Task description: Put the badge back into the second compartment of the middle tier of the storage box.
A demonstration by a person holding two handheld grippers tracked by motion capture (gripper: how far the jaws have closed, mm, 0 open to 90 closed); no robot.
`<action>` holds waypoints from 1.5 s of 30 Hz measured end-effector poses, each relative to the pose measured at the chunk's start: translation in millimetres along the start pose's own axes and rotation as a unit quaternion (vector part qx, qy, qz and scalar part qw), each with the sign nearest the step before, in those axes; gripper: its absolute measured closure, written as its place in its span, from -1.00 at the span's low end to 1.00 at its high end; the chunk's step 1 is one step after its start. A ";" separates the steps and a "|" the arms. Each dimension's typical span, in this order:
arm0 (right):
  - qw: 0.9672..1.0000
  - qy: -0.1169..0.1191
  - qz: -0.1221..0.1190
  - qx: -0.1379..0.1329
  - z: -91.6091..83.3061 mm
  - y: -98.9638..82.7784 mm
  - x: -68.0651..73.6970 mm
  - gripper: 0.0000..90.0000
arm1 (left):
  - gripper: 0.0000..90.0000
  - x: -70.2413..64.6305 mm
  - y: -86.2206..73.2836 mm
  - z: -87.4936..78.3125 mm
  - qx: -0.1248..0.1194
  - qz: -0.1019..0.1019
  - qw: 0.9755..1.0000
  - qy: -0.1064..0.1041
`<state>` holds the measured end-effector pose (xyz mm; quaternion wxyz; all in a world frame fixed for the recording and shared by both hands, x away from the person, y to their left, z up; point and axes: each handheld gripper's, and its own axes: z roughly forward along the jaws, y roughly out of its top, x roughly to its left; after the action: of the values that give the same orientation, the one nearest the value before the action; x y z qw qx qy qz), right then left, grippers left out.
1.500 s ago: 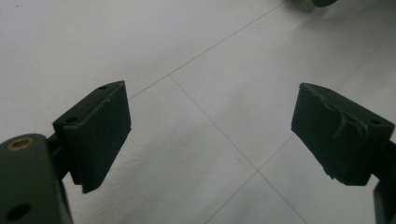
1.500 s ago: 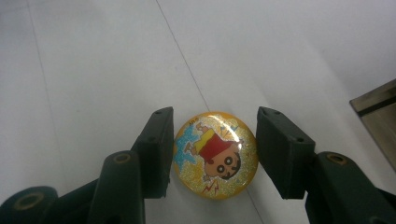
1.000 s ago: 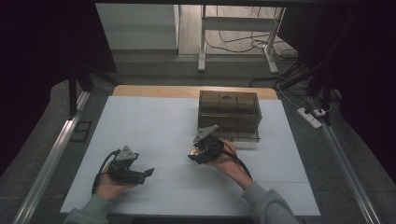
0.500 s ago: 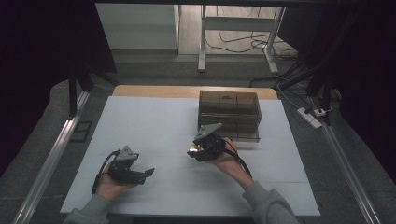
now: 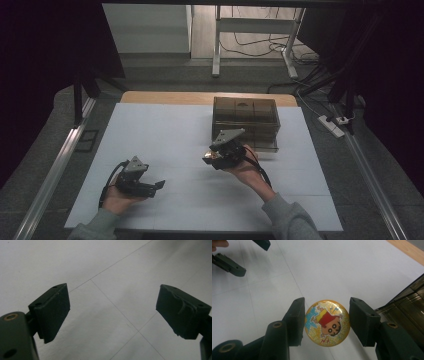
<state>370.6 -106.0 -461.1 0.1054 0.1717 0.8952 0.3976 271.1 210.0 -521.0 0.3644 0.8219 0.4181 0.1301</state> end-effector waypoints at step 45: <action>0.997 -0.041 0.032 -0.057 -38.1 1.5 -23.7 0.06 | -0.72 -0.5 -0.3 1.0 0.004 0.004 1.000 -0.001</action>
<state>380.4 -140.2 -433.6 0.1386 0.2105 0.8600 0.4437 271.2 209.2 -521.9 0.3611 0.8251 0.4151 0.1287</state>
